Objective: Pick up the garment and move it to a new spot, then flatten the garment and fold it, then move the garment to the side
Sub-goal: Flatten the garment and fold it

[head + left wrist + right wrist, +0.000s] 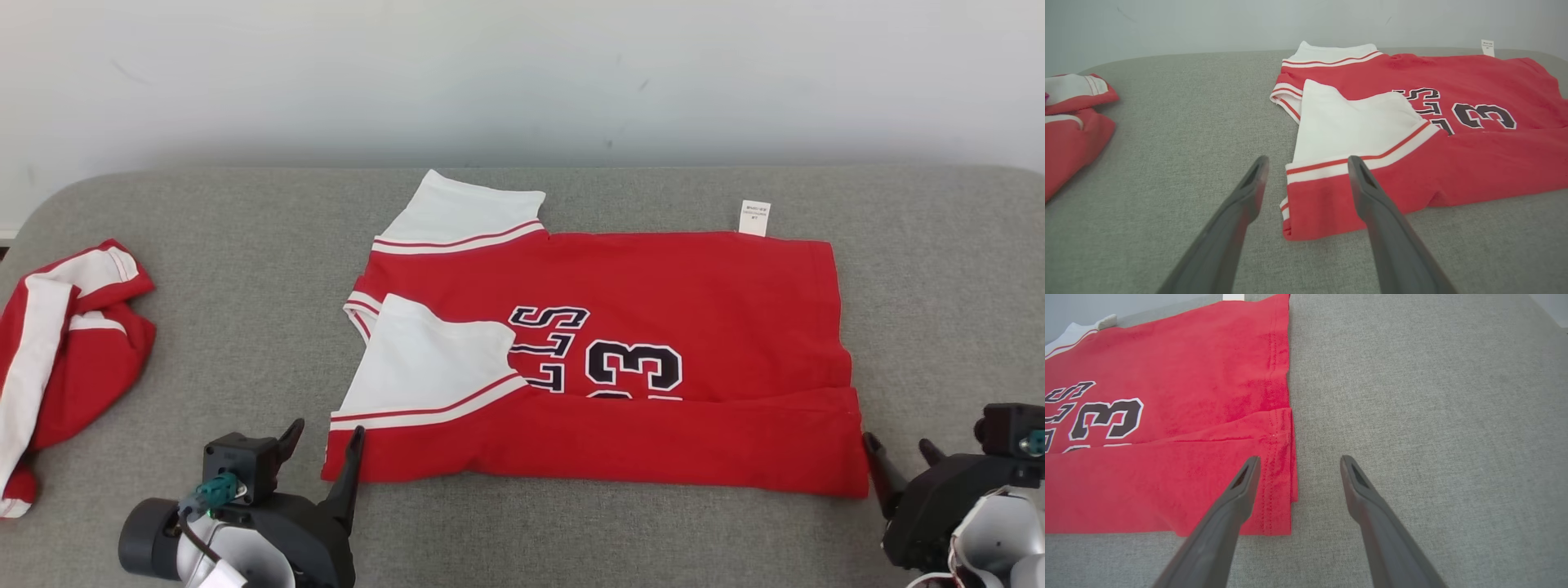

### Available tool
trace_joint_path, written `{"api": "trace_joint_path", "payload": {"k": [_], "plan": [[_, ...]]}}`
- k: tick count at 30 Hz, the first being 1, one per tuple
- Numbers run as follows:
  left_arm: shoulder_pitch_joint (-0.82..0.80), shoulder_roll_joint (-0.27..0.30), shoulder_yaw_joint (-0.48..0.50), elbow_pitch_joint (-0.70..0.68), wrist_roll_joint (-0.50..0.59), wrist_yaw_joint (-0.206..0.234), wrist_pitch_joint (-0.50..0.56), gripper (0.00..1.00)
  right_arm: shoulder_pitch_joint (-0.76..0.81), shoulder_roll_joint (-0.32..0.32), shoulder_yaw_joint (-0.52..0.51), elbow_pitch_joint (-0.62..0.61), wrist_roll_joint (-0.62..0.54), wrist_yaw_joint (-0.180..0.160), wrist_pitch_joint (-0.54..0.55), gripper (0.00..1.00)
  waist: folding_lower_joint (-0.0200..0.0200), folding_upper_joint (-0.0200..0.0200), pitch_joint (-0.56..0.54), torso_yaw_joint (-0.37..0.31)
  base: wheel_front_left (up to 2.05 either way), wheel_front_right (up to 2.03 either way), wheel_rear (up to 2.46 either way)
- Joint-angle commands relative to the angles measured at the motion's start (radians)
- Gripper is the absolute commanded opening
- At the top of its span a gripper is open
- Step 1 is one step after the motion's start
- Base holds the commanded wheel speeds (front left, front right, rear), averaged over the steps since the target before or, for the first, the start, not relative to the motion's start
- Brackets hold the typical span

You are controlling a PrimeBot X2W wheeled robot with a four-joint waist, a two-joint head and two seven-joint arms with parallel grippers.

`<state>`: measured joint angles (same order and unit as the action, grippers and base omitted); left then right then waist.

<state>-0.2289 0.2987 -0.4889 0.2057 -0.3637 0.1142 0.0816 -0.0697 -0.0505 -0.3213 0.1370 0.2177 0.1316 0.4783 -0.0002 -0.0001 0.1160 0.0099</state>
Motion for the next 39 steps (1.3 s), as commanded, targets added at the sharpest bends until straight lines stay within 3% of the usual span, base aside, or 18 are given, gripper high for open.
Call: {"api": "trace_joint_path", "payload": {"k": [1,14,23,32,33,34,35,36,37,38,39], "plan": [[0.008,0.001,0.003,0.009,-0.013,0.003,-0.002,1.0,0.002,-0.001,0.007,0.01,0.01,-0.002,-0.008,1.0,0.0002,0.0001,0.004,-0.002,0.0,0.0,0.0],[-0.028,-0.018,0.005,0.096,-0.037,0.017,0.023,1.0,-0.014,-0.001,0.066,0.081,0.023,-0.002,0.011,1.0,0.0002,0.0001,0.03,-0.002,0.0,0.0,0.0],[-0.033,-0.022,-0.013,0.127,-0.073,-0.016,0.071,1.0,-0.026,-0.001,0.08,0.102,0.027,-0.002,0.014,1.0,0.0002,0.0001,0.043,0.0,0.0,0.0,0.0],[-0.047,-0.02,-0.01,0.151,-0.079,-0.014,0.069,1.0,-0.057,-0.001,0.086,0.133,0.008,-0.002,0.004,1.0,0.0002,0.0001,0.056,0.0,0.0,0.0,0.0],[-0.049,-0.019,-0.01,0.155,-0.081,-0.015,0.068,0.91,-0.062,-0.001,0.086,0.138,0.006,-0.002,0.001,1.0,0.0002,0.0001,0.058,-0.001,0.0,0.0,0.0],[-0.051,-0.02,-0.01,0.159,-0.083,-0.016,0.07,0.68,-0.065,-0.001,0.087,0.144,0.005,-0.002,0.0,1.0,0.0002,0.0001,0.059,-0.001,0.0,0.0,0.0],[-0.054,-0.021,-0.01,0.162,-0.085,-0.017,0.072,0.39,-0.067,-0.001,0.088,0.152,0.003,-0.002,0.002,1.0,0.0002,0.0001,0.06,-0.001,0.0,0.0,0.0],[-0.059,-0.023,-0.012,0.168,-0.09,-0.021,0.075,0.0,-0.072,0.0,0.09,0.168,-0.001,-0.002,0.014,1.0,0.0002,0.0001,0.063,-0.001,0.0,0.0,0.0],[-0.059,-0.024,-0.013,0.171,-0.094,-0.023,0.078,0.0,-0.074,0.0,0.09,0.176,0.002,-0.002,0.019,1.0,0.0002,0.0001,0.064,-0.001,0.0,0.0,0.0],[-0.06,-0.024,-0.014,0.175,-0.097,-0.024,0.081,0.0,-0.075,0.0,0.09,0.183,0.003,-0.002,0.02,0.55,0.0002,0.0001,0.064,0.0,0.0,0.0,0.0],[-0.061,-0.024,-0.015,0.177,-0.099,-0.024,0.083,0.0,-0.077,0.0,0.09,0.186,0.002,-0.002,0.019,0.27,0.0002,0.0001,0.065,0.0,0.0,0.0,0.0]]}}
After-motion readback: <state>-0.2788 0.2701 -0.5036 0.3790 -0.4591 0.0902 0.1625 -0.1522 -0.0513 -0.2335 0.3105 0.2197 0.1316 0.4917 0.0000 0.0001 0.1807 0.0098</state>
